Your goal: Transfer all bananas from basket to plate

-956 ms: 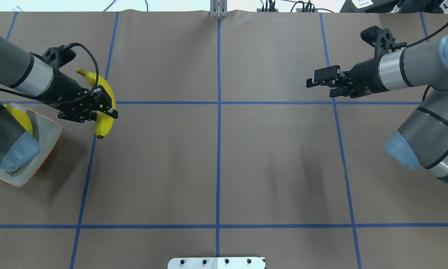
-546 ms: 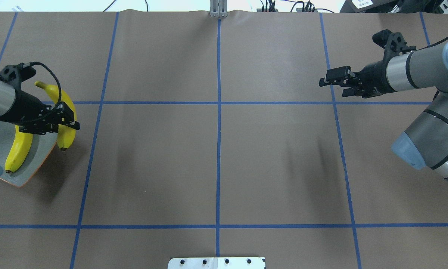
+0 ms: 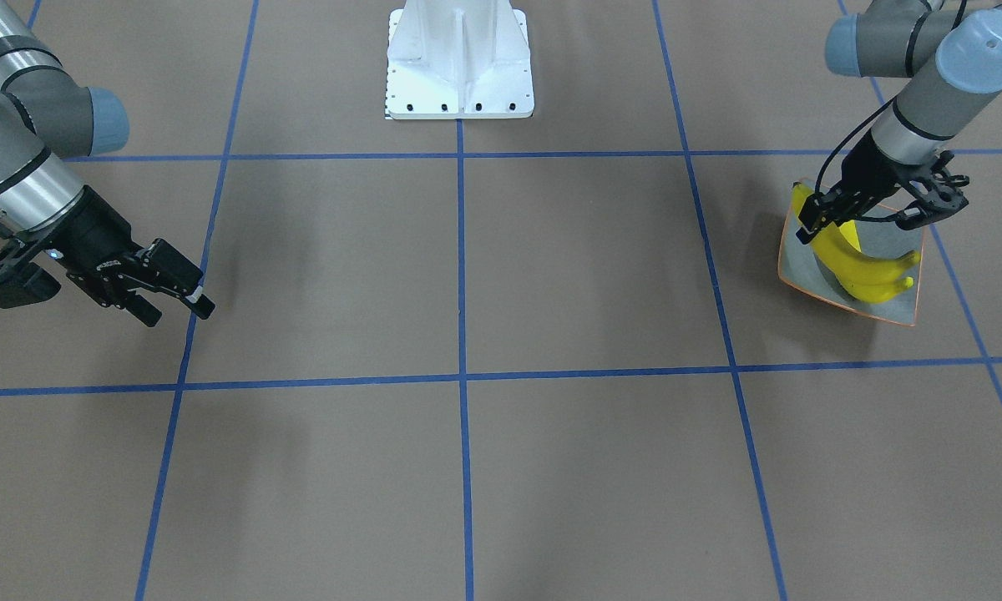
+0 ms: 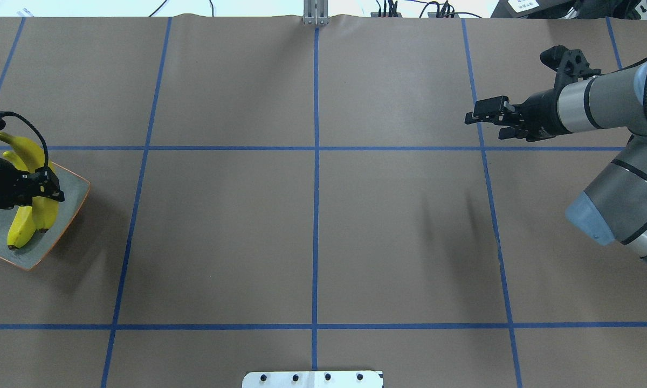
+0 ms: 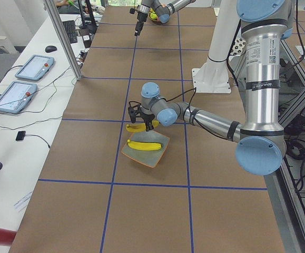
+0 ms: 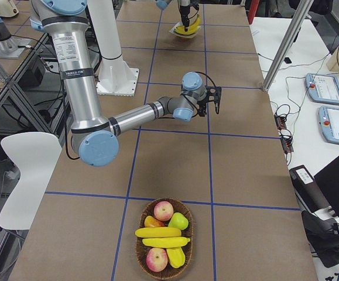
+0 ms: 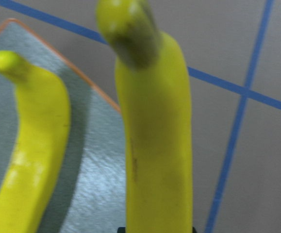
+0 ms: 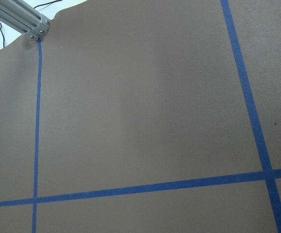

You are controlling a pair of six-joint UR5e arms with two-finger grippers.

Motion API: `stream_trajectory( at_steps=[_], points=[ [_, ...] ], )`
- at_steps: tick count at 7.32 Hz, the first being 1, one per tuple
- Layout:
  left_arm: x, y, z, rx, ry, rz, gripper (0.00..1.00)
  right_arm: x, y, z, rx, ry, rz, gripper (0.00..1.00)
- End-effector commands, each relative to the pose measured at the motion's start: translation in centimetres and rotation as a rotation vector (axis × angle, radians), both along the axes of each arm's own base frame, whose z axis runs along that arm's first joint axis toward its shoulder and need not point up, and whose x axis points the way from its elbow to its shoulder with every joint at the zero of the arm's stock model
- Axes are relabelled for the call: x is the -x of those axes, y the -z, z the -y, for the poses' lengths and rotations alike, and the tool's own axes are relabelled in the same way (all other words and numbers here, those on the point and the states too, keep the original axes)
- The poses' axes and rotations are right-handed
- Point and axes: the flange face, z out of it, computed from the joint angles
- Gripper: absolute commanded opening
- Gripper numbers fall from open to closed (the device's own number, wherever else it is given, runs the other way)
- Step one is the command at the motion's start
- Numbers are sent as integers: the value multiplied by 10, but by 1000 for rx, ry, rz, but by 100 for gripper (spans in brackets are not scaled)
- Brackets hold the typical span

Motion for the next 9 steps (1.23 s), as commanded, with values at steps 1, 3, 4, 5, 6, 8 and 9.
stream_trajectory(
  at_steps=[1, 3, 4, 5, 6, 8, 9],
  points=[
    [2, -17, -9, -100, -137, 57, 0, 0, -1, 0, 3, -1, -1, 100],
    [0, -20, -9, -176, -210, 68, 0, 0, -1, 0, 3, -1, -1, 100],
    [-2, -21, -8, -195, -233, 71, 0, 0, 0, 1, 1, -1, 1, 100],
    [-6, -25, -8, -205, -253, 75, 0, 0, 2, 1, 1, -3, 3, 100],
    [-11, -38, 0, -226, -292, 92, 0, 1, 3, 1, -1, -4, 6, 100],
    [-10, -41, 1, -224, -292, 95, 0, 0, 6, 2, -2, -21, 7, 100],
    [-9, -44, 0, -219, -294, 99, 0, 1, 6, 3, -1, -18, 7, 100]
  ],
)
